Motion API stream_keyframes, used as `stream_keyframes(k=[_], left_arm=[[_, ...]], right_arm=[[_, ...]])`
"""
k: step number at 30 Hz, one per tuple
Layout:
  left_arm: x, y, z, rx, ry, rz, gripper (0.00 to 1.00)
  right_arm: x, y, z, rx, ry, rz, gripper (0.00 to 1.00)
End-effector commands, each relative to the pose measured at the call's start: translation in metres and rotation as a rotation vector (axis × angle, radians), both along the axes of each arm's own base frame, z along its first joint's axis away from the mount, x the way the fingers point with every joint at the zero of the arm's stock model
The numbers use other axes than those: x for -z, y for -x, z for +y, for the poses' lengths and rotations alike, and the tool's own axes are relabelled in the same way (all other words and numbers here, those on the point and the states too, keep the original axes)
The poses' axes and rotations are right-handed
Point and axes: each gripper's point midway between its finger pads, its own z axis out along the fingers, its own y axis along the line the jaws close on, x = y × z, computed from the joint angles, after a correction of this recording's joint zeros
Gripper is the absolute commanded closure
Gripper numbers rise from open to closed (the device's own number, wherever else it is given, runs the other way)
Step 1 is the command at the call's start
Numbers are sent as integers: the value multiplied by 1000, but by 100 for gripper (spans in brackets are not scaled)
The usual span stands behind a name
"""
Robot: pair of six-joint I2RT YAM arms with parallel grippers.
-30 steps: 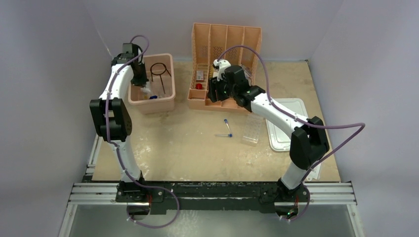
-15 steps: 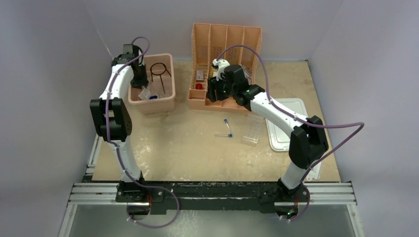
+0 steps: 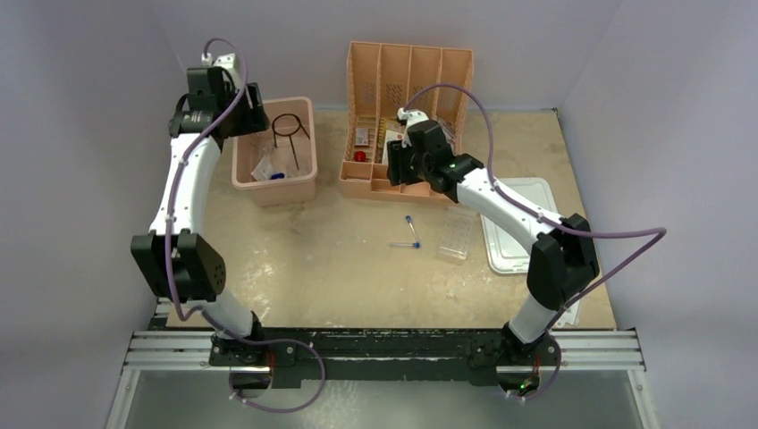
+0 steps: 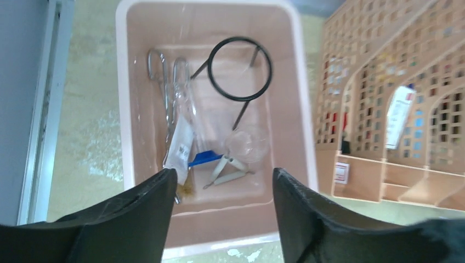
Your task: Organize the chemistry lab equipment
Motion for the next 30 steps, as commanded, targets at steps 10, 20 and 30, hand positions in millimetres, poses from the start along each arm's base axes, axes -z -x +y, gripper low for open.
stream_keyframes(k=[10, 20, 30], left_arm=[[-121, 31, -36, 85, 181, -459, 26], [-136, 58, -100, 216, 327, -516, 26], [-114, 65, -145, 280, 395, -434, 28]], right_arm=[[24, 35, -59, 48, 202, 21, 42], [91, 52, -49, -5, 261, 215, 43], [128, 52, -35, -1, 306, 309, 47]])
